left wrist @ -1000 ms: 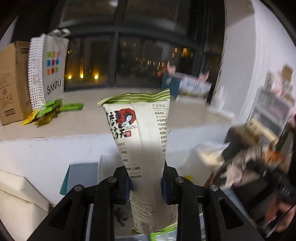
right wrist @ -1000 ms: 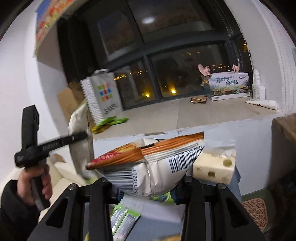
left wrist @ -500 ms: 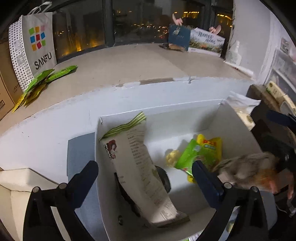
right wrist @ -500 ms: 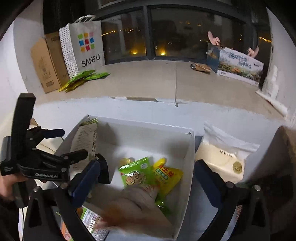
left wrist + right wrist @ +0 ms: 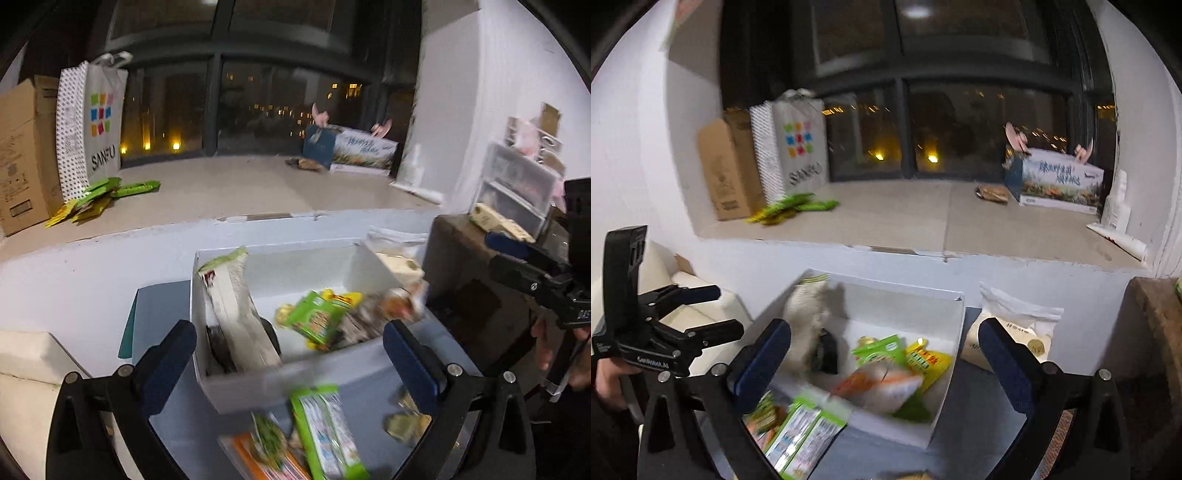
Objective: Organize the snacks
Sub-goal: 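Grasp the yellow cracker packs from the table with the right gripper, then carry the cracker packs into the box while the left gripper carries the yellow chip bag in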
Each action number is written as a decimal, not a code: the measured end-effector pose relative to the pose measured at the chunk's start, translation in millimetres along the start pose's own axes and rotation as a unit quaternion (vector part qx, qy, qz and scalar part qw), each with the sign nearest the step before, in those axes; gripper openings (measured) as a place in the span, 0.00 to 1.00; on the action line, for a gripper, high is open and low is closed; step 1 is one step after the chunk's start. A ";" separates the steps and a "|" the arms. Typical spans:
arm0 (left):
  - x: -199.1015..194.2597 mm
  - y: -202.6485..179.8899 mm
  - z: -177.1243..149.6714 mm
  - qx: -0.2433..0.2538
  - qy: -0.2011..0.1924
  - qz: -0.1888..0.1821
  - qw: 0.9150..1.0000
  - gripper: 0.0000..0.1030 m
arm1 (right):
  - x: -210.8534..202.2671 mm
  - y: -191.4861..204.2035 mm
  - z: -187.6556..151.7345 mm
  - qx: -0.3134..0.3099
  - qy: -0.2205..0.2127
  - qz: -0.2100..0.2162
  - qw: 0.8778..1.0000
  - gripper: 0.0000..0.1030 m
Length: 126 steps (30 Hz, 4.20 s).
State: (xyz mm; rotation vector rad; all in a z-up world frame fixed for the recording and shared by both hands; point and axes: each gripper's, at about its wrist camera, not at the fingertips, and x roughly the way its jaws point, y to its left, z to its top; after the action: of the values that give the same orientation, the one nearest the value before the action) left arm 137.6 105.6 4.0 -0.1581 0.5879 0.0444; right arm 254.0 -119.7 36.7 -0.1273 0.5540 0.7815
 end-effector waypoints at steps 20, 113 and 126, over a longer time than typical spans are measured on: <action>-81.3 -74.5 -146.4 -0.008 0.000 -0.032 0.999 1.00 | -107.4 -18.2 -197.6 0.068 0.028 0.024 0.997 1.00; 113.3 5.1 47.9 -0.036 0.024 -0.039 0.998 0.60 | 67.3 -22.5 18.4 0.060 0.041 0.008 0.997 0.74; 125.8 17.5 38.3 -0.042 0.050 -0.002 0.998 1.00 | 105.9 -43.4 17.0 0.085 0.081 0.020 0.993 1.00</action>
State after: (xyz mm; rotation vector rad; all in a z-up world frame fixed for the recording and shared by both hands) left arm 261.6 128.6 -36.8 -0.2437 0.6860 0.0577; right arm 352.5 -78.2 -7.7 -0.0225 0.7775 0.7631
